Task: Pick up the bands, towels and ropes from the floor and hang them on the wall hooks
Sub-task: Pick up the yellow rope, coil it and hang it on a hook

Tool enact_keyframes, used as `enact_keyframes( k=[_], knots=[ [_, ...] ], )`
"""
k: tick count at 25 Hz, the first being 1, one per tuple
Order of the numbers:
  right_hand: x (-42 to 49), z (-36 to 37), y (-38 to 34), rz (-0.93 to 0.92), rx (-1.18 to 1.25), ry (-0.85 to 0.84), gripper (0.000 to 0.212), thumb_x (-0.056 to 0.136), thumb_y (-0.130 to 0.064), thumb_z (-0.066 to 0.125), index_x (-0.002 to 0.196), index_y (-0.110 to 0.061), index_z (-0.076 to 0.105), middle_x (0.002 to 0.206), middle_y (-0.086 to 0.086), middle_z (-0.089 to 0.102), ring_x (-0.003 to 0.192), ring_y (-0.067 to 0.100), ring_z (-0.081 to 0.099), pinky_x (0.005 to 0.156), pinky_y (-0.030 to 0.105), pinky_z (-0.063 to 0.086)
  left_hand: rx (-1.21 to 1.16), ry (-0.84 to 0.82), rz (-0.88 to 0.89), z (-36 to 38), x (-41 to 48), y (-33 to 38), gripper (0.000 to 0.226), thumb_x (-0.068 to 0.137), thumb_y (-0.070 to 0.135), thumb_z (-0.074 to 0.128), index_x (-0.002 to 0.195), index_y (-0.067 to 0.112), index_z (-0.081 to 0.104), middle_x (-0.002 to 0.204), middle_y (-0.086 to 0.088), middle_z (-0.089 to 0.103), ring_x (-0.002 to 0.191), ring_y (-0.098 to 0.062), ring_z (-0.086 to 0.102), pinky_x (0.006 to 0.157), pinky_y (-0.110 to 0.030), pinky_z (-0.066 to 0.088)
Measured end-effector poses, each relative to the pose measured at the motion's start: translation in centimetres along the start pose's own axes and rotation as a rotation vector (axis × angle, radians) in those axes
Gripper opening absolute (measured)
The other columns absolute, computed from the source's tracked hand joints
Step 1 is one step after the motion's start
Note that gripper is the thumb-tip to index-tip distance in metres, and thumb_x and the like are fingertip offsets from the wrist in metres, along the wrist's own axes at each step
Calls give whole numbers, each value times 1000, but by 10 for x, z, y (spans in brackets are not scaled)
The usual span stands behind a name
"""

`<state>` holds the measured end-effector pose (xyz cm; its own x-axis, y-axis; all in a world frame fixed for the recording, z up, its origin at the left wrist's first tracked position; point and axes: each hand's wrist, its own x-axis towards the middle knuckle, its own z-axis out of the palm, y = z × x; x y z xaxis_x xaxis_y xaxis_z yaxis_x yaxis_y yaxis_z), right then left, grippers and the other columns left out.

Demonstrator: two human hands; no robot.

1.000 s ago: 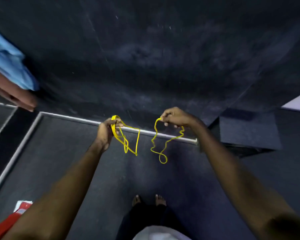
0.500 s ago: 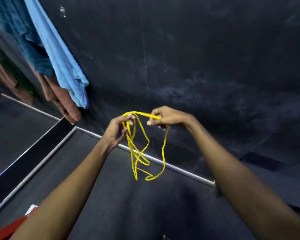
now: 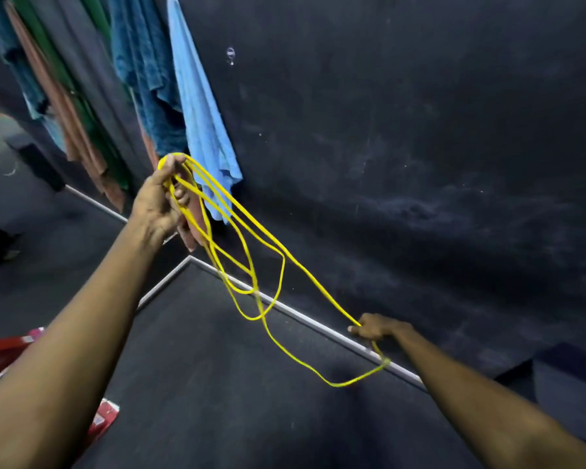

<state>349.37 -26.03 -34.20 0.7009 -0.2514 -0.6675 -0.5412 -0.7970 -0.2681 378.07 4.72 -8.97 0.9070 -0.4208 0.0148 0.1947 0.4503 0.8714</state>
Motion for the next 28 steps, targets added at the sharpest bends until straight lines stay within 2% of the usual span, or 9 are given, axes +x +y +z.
enact_keyframes(
  k=[3, 5, 7, 10, 12, 17, 21, 24, 28],
  knots=[
    [-3, -13, -48, -108, -37, 68, 23, 93, -39, 56, 79, -23, 48, 87, 2, 60, 83, 21, 65, 69, 32, 49, 71, 119, -30, -39, 9, 12, 18, 95, 26, 55, 82, 22, 66, 56, 8, 52, 32, -4, 32, 32, -16, 20],
    [-14, -34, -94, -283, -73, 133, 7, 87, -18, 57, 93, -21, 55, 90, 2, 55, 97, 28, 62, 78, 35, 47, 106, 108, -90, -56, 13, 5, 21, 97, 22, 51, 84, 23, 68, 71, 4, 61, 31, -4, 30, 30, -15, 19],
    [-28, -59, -144, -499, -93, 188, 32, 81, 1, 50, 108, -11, 65, 84, -1, 51, 93, 24, 58, 82, 33, 44, 116, 67, -165, -59, 10, -8, 19, 97, 16, 47, 93, 23, 65, 86, -1, 69, 28, -3, 27, 28, -15, 18],
    [-44, -97, -202, -774, -117, 350, 49, 73, 11, 48, 106, -13, 74, 95, 7, 58, 95, 16, 55, 89, 27, 42, 150, -9, -248, -55, 3, -27, 27, 98, 13, 43, 85, 14, 67, 76, -8, 64, 24, -3, 23, 26, -11, 18],
    [-50, -122, -228, -890, -75, 510, 48, 73, 9, 50, 104, -18, 76, 98, 8, 62, 95, 17, 59, 89, 27, 45, 192, -98, -306, -53, -3, -37, 14, 96, 11, 44, 99, 10, 58, 101, -14, 71, 25, -2, 22, 26, -11, 16],
    [-56, -167, -273, -797, 410, 657, 11, 91, -16, 62, 102, -15, 57, 87, 3, 68, 61, 10, 66, 61, 25, 53, 118, -343, -457, -38, -20, -48, 22, 89, 24, 58, 101, 10, 69, 118, -15, 69, 26, -1, 23, 31, -15, 10],
    [-47, -179, -278, -711, 474, 775, 12, 89, -23, 66, 88, -13, 58, 77, 4, 68, 60, 16, 64, 55, 26, 50, 307, -365, -376, -25, -22, -47, 38, 78, 40, 72, 101, 10, 74, 90, -1, 70, 29, 0, 21, 31, -16, 9],
    [-35, -181, -266, -706, 470, 624, 13, 91, -31, 65, 86, -18, 65, 76, -5, 67, 67, 11, 61, 66, 27, 48, 262, -319, -327, -15, -18, -44, 22, 83, 24, 69, 95, 5, 71, 67, 1, 52, 27, -1, 23, 27, -14, 14],
    [-43, -168, -238, -778, 961, -11, 32, 102, -31, 49, 81, -10, 62, 65, 0, 60, 62, 16, 61, 68, 26, 51, 124, -310, -312, -11, -11, -35, 15, 94, 15, 54, 96, 2, 62, 60, 2, 50, 24, -2, 24, 29, -21, 9]
  ],
)
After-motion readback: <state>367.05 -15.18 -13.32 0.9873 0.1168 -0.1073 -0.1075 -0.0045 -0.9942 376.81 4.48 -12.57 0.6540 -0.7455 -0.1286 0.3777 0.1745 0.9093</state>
